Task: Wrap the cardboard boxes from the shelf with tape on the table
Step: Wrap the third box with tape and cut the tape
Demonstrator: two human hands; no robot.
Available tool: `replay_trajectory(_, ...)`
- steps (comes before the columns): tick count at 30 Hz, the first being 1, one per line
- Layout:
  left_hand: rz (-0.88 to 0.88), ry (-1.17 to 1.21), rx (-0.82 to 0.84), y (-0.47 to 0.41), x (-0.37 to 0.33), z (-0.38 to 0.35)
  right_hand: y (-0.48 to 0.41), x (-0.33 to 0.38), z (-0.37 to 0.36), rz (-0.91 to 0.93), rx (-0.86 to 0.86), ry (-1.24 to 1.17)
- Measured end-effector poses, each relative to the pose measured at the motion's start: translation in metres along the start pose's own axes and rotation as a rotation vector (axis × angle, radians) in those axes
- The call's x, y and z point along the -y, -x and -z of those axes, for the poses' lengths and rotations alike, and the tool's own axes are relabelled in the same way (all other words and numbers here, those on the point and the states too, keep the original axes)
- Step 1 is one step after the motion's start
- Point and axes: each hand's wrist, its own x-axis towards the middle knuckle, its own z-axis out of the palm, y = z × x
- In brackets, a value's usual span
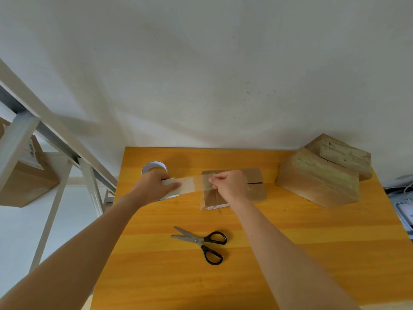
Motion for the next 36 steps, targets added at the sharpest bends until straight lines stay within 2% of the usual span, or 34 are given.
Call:
replay_trajectory(3, -0.036, 0.006, -0.004, -0.007, -0.004, 0.0, -0.006, -0.004, 0.007, -0.022, -0.005, -0.022)
replay_trajectory(8, -0.082, -0.138, 0.011, -0.014, -0.042, 0.008, -0.015, -0.016, 0.029, -0.15, 0.003, -0.161)
replay_trajectory(11, -0.085, -0.014, 0.119, -0.018, -0.067, 0.015, -0.02, -0.015, 0.048, -0.148, 0.02, -0.278)
replay_trajectory(15, -0.12, 0.124, 0.253, -0.02, -0.095, 0.01, -0.026, -0.012, 0.078, -0.095, -0.051, -0.313)
replay_trajectory(18, -0.095, 0.086, 0.256, -0.021, -0.103, 0.003, -0.026, -0.016, 0.091, -0.089, -0.012, -0.248)
replay_trajectory(24, -0.049, -0.216, 0.187, -0.021, -0.08, 0.01, -0.016, -0.019, 0.063, -0.021, 0.098, -0.055)
replay_trajectory(29, 0.045, -0.272, 0.175, -0.016, -0.029, 0.006, -0.018, -0.012, 0.016, 0.022, 0.126, 0.084)
replay_trajectory(36, 0.083, -0.13, 0.15, -0.015, 0.0, -0.012, -0.019, -0.005, -0.01, 0.112, 0.048, 0.325)
